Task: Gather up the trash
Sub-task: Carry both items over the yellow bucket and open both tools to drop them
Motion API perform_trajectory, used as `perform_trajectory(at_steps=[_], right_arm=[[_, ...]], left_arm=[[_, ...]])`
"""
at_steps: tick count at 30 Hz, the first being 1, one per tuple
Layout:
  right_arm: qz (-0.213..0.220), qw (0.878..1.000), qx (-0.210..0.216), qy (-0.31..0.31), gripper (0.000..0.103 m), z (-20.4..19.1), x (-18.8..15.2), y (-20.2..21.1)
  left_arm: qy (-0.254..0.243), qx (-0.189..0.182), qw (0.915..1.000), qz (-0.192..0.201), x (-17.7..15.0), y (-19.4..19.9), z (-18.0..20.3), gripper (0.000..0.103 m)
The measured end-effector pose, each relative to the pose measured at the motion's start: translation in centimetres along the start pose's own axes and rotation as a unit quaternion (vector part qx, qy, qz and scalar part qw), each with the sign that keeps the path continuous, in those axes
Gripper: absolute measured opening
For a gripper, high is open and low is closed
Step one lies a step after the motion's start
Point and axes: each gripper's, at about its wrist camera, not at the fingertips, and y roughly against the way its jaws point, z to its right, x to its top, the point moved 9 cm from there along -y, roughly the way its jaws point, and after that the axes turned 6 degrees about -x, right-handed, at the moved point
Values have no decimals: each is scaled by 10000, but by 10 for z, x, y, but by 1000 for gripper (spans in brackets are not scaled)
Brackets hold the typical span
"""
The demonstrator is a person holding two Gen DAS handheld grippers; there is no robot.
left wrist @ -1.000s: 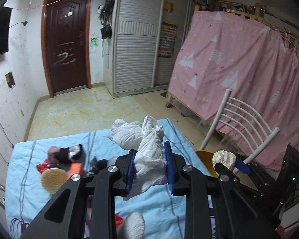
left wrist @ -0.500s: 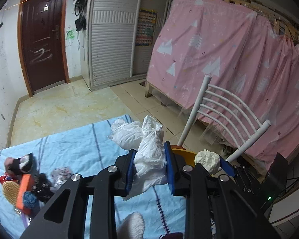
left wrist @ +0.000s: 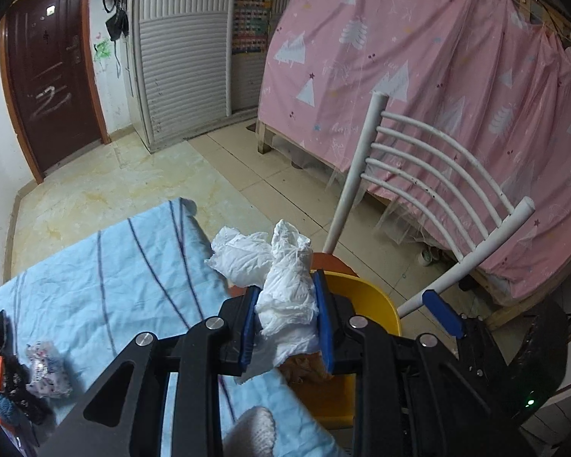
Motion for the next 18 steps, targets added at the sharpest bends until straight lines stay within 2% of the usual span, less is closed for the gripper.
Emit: perform_trajectory(at_steps=[4, 7, 9, 11, 18], right_arm=[[14, 9998, -106, -151, 85, 16, 1, 0], [41, 9996, -185, -201, 85, 24, 2, 2], [32, 9996, -209, -196, 85, 25, 3, 3], [46, 9995, -215, -206, 85, 26, 4, 5], [68, 9995, -132, -275, 86, 23, 10, 15]], left_arm=[[-32, -89, 9999, -145, -2, -16, 11, 17], [-83, -161, 9995, -244, -4, -24, 21, 23], [-123, -175, 9993, -322, -5, -28, 26, 38], [-131, -182, 9993, -315, -5, -29, 28, 46], [-100, -203, 9994, -268, -7, -15, 26, 49]])
